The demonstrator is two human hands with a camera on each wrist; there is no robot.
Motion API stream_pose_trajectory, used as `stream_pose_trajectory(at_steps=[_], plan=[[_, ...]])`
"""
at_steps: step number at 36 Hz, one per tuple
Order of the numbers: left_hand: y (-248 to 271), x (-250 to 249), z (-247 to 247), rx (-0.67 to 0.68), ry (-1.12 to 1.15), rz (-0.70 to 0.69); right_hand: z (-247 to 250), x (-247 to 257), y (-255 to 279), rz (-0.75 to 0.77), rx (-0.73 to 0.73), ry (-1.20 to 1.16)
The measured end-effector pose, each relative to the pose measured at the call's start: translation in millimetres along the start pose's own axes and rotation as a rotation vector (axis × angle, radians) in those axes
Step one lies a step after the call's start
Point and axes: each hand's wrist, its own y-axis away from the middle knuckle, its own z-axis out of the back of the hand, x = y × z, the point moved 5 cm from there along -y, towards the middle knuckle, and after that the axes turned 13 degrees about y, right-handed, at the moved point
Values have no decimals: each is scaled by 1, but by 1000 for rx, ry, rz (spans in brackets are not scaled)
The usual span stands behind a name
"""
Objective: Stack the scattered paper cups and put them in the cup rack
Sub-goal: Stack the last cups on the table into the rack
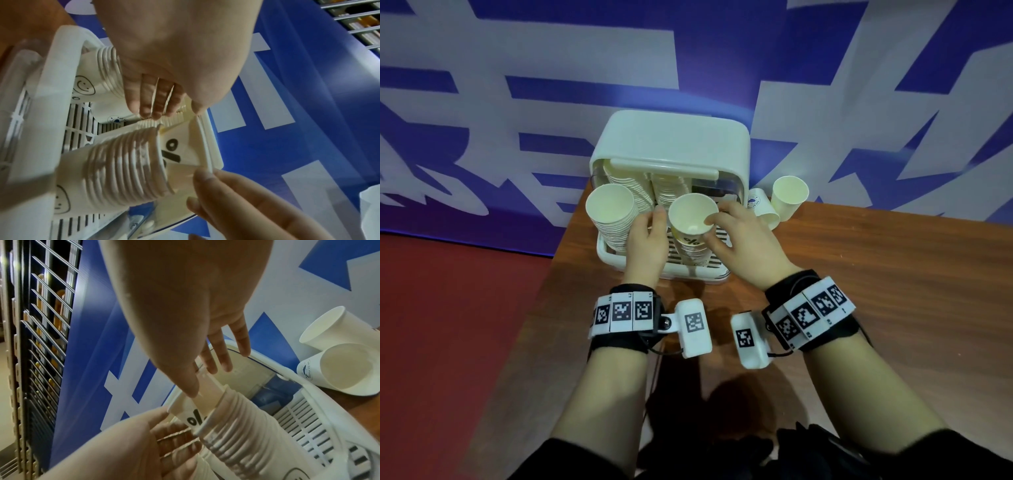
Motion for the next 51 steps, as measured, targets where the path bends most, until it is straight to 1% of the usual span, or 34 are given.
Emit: stream_pose_trajectory(at_steps=[3,5,7,11,15,18,20,25,31,35,41,45,48,51], plan=[[0,2,-4,47,-30,-48,-8,0,1,2,63,45],[0,5,-7,69,-45,-34,-11,-1,1,2,89,62],[1,8,-9,79,-52,-23,-13,-3,2,-4,90,41],[2,10,-11,105,-55,-45,-16,-5,1,-55,90,-28],[1,12,-12,117,-28,-79,-20,-4,0,-71,137,-23],[1,11,-12,141,-8,-96,-24,-7,-1,-75,144,-27],[1,12,-12,152,6,-84,-28,-10,-3,-92,139,-47],[1,16,-11,149,2,-77,-38,-14,-2,-124,128,-97],[3,16,-13,137,-9,-90,-37,-12,2,-161,143,-130],[3,15,-14,124,-35,-64,-37,-12,4,-165,139,-157],[1,7,-10,50,-163,-88,-33,-17,11,-153,148,-202],[2,-2,-10,15,-259,-147,-24,-28,18,-162,94,-210],[8,-14,-15,2,-328,-251,-19,-41,24,-181,66,-219],[18,-28,-27,11,-346,-352,-12,-53,31,-201,10,-229]])
